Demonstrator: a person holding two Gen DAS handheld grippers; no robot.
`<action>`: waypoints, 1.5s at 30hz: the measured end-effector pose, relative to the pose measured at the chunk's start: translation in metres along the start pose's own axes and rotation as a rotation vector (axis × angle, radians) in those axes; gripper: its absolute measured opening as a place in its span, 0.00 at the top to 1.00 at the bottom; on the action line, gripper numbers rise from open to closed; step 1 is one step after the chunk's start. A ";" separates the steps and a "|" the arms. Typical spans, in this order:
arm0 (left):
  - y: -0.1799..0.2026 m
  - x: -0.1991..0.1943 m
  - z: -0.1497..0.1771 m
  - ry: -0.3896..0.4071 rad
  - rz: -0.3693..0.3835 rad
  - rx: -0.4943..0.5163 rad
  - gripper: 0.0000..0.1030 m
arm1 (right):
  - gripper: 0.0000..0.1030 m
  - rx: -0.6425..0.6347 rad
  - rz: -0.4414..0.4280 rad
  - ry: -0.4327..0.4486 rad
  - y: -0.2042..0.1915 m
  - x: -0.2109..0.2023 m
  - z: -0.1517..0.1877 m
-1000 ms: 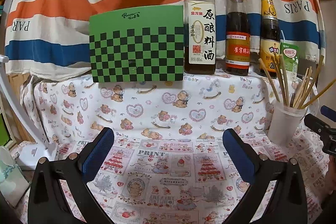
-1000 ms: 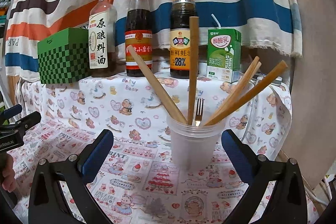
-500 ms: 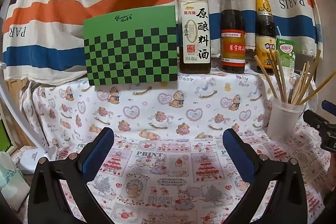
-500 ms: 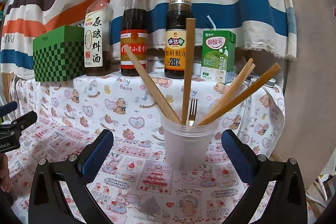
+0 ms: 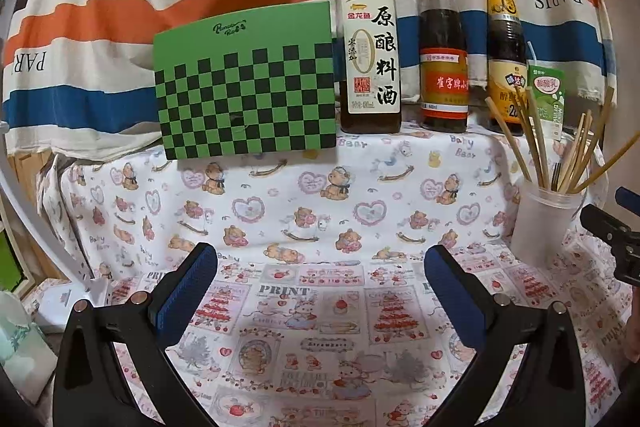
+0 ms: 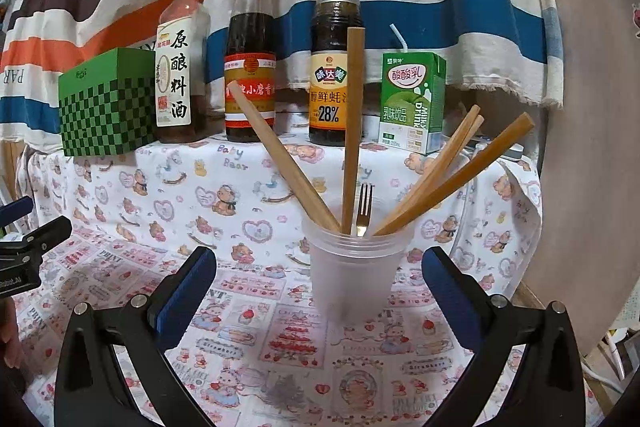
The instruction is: Organize utensils
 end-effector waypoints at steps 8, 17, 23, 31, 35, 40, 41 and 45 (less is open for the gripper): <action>-0.003 0.003 0.001 -0.015 -0.018 -0.007 0.00 | 0.00 -0.001 -0.005 -0.005 -0.001 0.001 0.000; 0.001 0.005 0.001 -0.023 -0.015 0.014 0.00 | 0.00 -0.007 -0.015 -0.015 -0.004 0.002 0.001; 0.002 0.005 0.000 -0.022 -0.019 0.022 0.00 | 0.00 -0.001 -0.016 -0.025 -0.003 0.003 0.002; 0.000 0.006 0.001 -0.029 -0.027 0.015 0.00 | 0.00 -0.002 -0.015 -0.026 -0.003 0.003 0.002; 0.002 0.006 0.001 -0.031 -0.028 0.025 0.00 | 0.00 -0.002 -0.016 -0.029 -0.004 0.004 0.002; 0.001 0.005 0.000 -0.025 -0.029 0.023 0.00 | 0.00 -0.001 -0.016 -0.027 -0.004 0.003 0.002; 0.001 0.005 0.000 -0.025 -0.031 0.021 0.00 | 0.00 0.002 -0.015 -0.029 -0.003 0.003 0.002; 0.001 0.006 0.001 -0.030 -0.031 0.022 0.00 | 0.00 0.008 -0.015 -0.035 -0.002 0.005 0.003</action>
Point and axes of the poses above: each gripper's, at about its wrist camera, not at the fingertips, and x roughly the way its jaws point, y to its right, z to its underside, the point moved 4 cm from there along x, roughly the way its jaws point, and after that the axes turned 11 degrees about y, right-handed, at the moved point
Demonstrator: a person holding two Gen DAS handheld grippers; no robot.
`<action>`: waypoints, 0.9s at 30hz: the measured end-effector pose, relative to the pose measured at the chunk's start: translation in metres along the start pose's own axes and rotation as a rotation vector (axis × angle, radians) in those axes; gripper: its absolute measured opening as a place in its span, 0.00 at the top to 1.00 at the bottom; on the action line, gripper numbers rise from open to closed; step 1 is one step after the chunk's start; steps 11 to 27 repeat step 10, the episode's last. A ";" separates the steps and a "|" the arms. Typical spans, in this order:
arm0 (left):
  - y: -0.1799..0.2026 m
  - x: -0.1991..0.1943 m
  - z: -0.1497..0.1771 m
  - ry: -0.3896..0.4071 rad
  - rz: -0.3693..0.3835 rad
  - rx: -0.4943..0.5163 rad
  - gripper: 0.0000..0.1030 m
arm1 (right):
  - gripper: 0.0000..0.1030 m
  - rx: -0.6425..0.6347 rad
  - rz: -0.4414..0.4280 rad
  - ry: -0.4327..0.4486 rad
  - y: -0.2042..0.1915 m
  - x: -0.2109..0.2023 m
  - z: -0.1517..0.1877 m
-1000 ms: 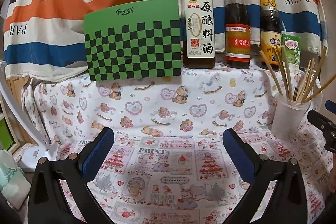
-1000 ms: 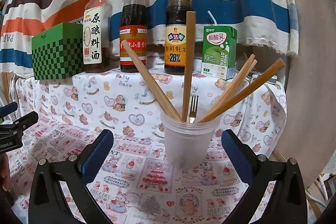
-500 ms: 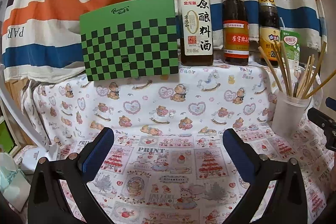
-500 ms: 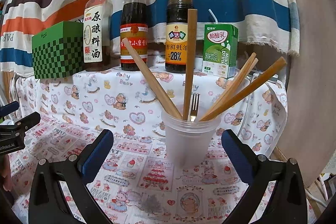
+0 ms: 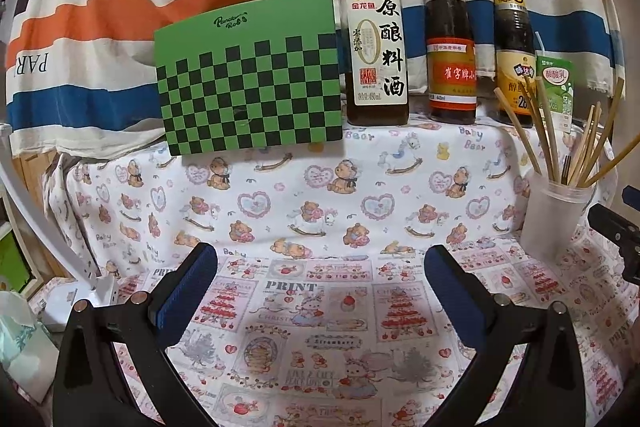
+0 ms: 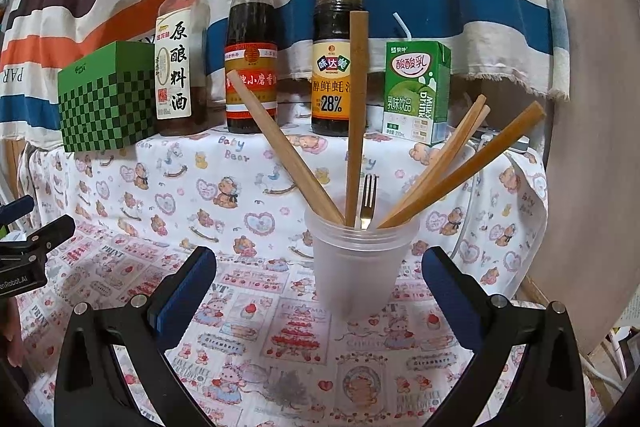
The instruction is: Organize utensils
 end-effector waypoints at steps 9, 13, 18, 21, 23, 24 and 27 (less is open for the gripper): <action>-0.002 0.001 0.001 -0.002 0.016 -0.020 0.00 | 0.00 0.007 -0.017 -0.009 -0.001 0.002 0.001; -0.003 0.001 0.001 -0.004 0.019 -0.023 0.00 | 0.00 0.003 -0.019 -0.010 -0.002 0.002 0.001; -0.003 0.001 0.001 -0.004 0.019 -0.023 0.00 | 0.00 0.003 -0.019 -0.010 -0.002 0.002 0.001; -0.003 0.001 0.001 -0.004 0.019 -0.023 0.00 | 0.00 0.003 -0.019 -0.010 -0.002 0.002 0.001; -0.003 0.001 0.001 -0.004 0.019 -0.023 0.00 | 0.00 0.003 -0.019 -0.010 -0.002 0.002 0.001; -0.003 0.001 0.001 -0.004 0.019 -0.023 0.00 | 0.00 0.003 -0.019 -0.010 -0.002 0.002 0.001; -0.003 0.001 0.001 -0.004 0.019 -0.023 0.00 | 0.00 0.003 -0.019 -0.010 -0.002 0.002 0.001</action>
Point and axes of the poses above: each gripper's, at about its wrist camera, not at the fingertips, and x roughly the way its jaws point, y to its right, z to its underside, the point moved 4 cm from there along x, roughly the way its jaws point, and after that the axes turned 11 degrees about y, right-handed, at the moved point
